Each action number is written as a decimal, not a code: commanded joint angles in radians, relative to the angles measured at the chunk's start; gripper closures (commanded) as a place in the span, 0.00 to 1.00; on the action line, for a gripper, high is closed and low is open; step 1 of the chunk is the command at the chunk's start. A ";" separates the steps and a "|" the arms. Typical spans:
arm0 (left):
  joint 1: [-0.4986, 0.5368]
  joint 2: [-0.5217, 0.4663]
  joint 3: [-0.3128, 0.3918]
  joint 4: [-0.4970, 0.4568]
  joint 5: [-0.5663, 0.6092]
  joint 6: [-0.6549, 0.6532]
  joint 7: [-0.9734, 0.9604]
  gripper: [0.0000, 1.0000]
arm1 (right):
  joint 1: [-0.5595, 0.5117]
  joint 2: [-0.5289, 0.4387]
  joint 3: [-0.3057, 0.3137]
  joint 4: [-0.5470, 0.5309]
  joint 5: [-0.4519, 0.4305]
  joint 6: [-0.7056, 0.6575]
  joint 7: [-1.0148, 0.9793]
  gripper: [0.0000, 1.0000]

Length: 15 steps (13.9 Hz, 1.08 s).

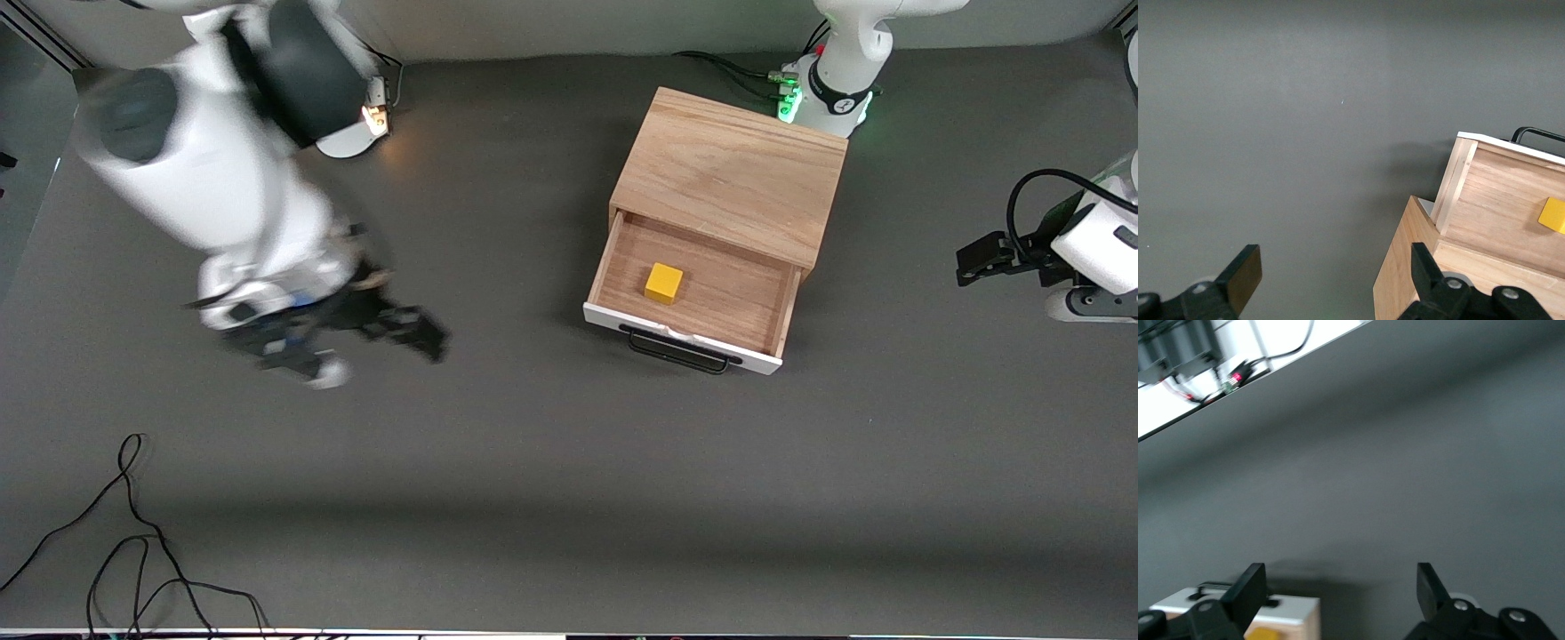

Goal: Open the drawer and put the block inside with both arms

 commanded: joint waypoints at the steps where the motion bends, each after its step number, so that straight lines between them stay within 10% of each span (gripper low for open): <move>1: -0.005 0.001 0.005 0.009 0.010 -0.004 0.017 0.00 | -0.086 -0.154 -0.019 -0.217 0.028 0.016 -0.157 0.00; 8: -0.005 0.002 0.005 0.009 0.011 -0.002 0.017 0.00 | -0.259 -0.276 -0.104 -0.412 0.007 -0.007 -0.518 0.00; 15: -0.005 0.004 0.005 0.009 0.011 -0.002 0.017 0.00 | -0.333 -0.265 0.027 -0.429 -0.107 -0.018 -0.523 0.00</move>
